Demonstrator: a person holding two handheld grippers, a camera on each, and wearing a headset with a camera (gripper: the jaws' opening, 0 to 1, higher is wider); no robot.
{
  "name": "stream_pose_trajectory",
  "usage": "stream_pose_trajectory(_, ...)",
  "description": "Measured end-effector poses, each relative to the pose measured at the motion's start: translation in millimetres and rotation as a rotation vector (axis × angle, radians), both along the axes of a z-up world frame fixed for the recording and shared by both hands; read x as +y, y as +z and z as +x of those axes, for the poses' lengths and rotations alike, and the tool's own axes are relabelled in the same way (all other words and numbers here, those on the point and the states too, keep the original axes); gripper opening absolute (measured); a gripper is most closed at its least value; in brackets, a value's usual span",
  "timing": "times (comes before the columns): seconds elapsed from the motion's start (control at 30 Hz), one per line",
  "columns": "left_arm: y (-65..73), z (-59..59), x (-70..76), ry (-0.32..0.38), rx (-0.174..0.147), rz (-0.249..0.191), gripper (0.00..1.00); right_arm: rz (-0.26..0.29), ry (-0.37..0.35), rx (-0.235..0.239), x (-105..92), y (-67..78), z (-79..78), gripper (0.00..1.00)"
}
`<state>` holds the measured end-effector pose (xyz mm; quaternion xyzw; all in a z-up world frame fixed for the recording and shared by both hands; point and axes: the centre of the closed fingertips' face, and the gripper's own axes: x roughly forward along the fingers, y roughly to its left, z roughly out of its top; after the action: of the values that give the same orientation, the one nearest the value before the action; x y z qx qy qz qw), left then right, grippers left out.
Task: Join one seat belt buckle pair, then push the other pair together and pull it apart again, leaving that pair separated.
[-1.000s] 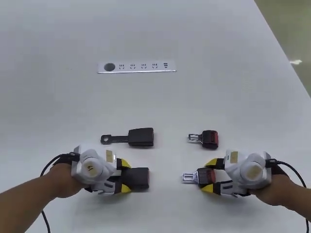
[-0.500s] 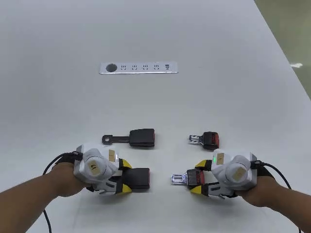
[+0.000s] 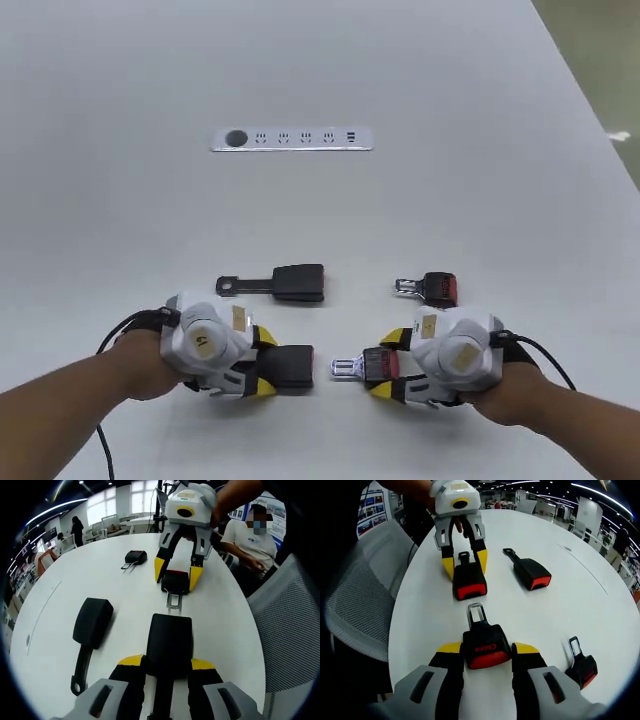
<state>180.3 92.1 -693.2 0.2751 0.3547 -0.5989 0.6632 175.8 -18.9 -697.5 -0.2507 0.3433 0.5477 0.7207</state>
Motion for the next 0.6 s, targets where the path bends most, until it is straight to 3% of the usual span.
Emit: stream_pose_trajectory(0.6, -1.2, 0.0, 0.5, -0.002, -0.001, 0.009, 0.33, 0.037, 0.006, 0.0, 25.0, 5.6, 0.9, 0.36)
